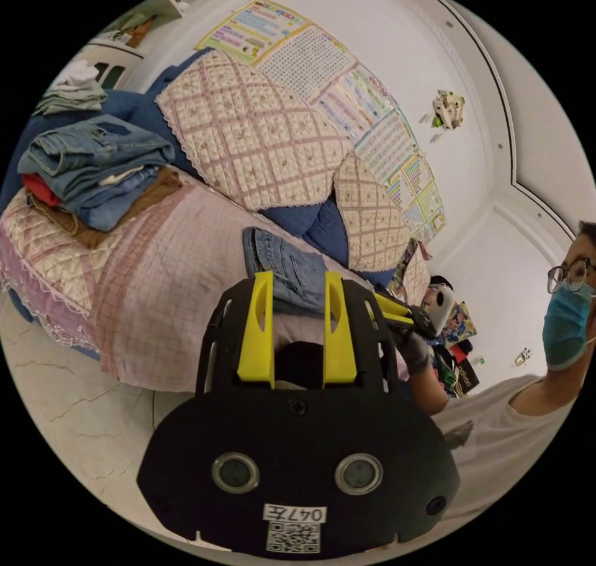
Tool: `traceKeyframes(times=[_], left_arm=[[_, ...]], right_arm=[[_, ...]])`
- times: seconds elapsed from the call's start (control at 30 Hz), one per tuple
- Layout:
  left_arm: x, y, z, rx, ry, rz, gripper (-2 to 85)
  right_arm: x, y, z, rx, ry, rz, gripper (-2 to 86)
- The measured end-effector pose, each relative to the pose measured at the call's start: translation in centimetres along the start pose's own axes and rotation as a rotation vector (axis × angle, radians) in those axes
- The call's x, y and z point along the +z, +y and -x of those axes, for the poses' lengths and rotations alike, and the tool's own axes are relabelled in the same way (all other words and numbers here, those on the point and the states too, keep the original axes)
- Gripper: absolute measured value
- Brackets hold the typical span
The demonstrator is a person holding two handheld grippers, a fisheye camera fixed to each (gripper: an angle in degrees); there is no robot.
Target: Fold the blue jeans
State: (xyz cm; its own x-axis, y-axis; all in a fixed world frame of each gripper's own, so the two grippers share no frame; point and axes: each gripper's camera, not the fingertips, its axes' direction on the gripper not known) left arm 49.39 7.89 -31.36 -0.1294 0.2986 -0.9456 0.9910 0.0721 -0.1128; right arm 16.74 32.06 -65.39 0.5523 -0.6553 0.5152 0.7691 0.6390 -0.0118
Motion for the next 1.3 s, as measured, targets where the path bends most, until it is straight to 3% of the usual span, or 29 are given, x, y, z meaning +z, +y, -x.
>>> traceKeyframes(times=[0.43, 0.6, 0.8, 1.17, 1.3], left_arm=[[8.0, 7.8, 6.4, -0.024, 0.010, 0.118, 10.6], [10.8, 8.3, 8.6, -0.049, 0.054, 0.116, 10.9], [15.8, 7.2, 10.6, -0.062, 0.020, 0.162, 10.8], [26.7, 4.6, 13.8, -0.119, -0.122, 0.258, 8.1], [29.5, 4.0, 14.2, -0.138, -0.121, 0.276, 7.5]], right_arm=[[28.2, -8.5, 8.8, -0.185, 0.136, 0.288, 8.1], [30.6, -8.2, 7.1, -0.045, 0.032, 0.185, 1.4], [31.8, -7.1, 2.5, 0.195, -0.086, 0.066, 0.1], [35.0, -4.7, 0.8, 0.298, -0.095, -0.003, 0.3], [36.4, -4.1, 1.2, 0.237, -0.184, 0.027, 3.4]])
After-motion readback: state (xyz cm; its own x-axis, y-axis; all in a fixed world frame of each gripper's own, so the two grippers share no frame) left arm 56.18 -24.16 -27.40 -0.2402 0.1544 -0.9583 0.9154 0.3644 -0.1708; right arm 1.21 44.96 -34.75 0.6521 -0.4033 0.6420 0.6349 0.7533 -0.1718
